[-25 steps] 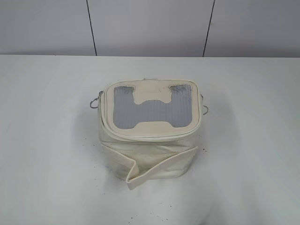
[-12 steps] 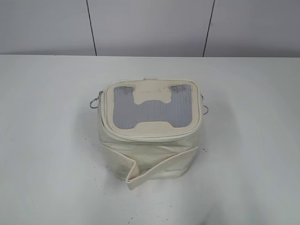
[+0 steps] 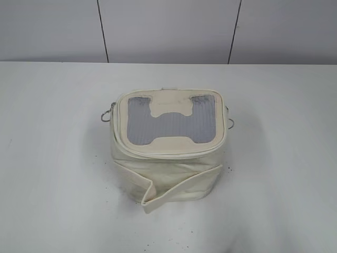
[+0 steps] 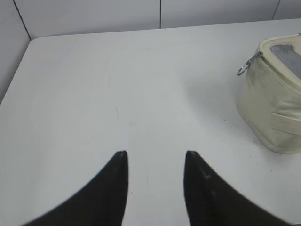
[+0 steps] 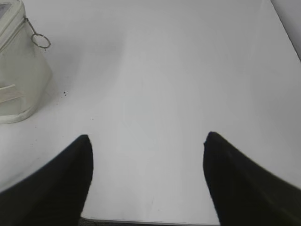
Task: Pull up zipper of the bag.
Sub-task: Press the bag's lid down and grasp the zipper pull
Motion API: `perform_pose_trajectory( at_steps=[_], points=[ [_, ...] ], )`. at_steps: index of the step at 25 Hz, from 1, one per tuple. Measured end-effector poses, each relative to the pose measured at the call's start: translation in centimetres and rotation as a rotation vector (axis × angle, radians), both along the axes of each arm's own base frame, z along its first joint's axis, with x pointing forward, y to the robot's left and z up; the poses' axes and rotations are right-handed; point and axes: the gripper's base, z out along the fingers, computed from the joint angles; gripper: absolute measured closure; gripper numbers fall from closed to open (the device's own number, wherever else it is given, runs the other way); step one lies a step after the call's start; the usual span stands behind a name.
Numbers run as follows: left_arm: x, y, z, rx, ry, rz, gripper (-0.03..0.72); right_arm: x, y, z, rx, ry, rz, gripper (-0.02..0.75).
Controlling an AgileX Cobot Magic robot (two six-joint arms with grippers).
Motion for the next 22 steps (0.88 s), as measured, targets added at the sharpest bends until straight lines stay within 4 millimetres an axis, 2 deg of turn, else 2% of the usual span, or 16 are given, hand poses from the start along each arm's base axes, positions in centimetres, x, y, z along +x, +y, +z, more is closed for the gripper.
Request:
perform_pose_trajectory(
  at_steps=[8,13,17,22],
  points=[
    [0.2,0.0,0.0,-0.002,0.013,-0.015,0.38,0.0,0.0,0.0,0.0,0.0,0.0,0.172],
    [1.3,-0.5,1.6,-0.054,-0.019,-0.073,0.38,0.7,0.0,0.6,0.002,0.007,-0.001,0.172],
    [3.6,-1.1,2.6,-0.111,-0.025,-0.086,0.38,3.4,0.0,2.1,0.005,0.036,-0.007,0.172],
    [8.1,-2.2,3.0,-0.24,0.053,-0.092,0.38,7.6,0.7,4.1,0.052,0.049,0.069,0.172]
  ],
)
